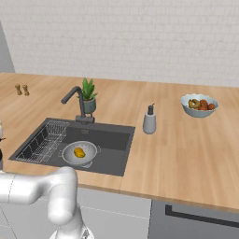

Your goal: Put the colander in the sink, put the pear, mango in the colander, and turn on the sink faucet and pour water over the colander.

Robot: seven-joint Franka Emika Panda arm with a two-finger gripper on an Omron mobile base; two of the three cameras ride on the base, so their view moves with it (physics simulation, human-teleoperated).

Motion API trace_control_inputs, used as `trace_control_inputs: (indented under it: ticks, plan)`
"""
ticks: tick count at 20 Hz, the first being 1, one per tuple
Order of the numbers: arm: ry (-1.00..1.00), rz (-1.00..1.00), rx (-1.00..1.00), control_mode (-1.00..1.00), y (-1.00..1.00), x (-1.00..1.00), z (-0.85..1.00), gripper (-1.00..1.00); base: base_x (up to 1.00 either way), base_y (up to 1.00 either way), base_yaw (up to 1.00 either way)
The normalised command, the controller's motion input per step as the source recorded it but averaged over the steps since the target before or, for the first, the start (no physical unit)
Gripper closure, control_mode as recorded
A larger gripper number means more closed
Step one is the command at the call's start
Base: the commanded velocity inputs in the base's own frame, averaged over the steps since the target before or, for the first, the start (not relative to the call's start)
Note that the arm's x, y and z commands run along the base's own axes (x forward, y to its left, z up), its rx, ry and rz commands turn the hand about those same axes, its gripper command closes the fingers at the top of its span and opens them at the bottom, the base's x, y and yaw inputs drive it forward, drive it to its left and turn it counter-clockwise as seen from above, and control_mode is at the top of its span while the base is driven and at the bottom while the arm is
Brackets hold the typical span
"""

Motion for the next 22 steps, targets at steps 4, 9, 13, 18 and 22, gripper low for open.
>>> trace_control_inputs:
  ticks: [4, 9, 13, 18, 22]
  plan:
    - [0.0, 0.0, 0.0, -1.0, 0.0, 0.0, -0.29, -1.0, 0.0, 0.0, 0.0]
    - [0.0, 0.0, 0.0, -1.0, 0.0, 0.0, -0.29, -1.0, 0.0, 0.0, 0.0]
    - [0.0, 0.0, 0.0, -1.0, 0.06, 0.08, -0.22, -1.0, 0.0, 0.0, 0.0]
    - [0.0, 0.01, 0.0, -1.0, 0.12, 0.05, -0.22, -1.0, 0.0, 0.0, 0.0]
    - [0.0, 0.0, 0.0, -1.0, 0.07, 0.01, -0.24, 1.0, 0.0, 0.0, 0.0]
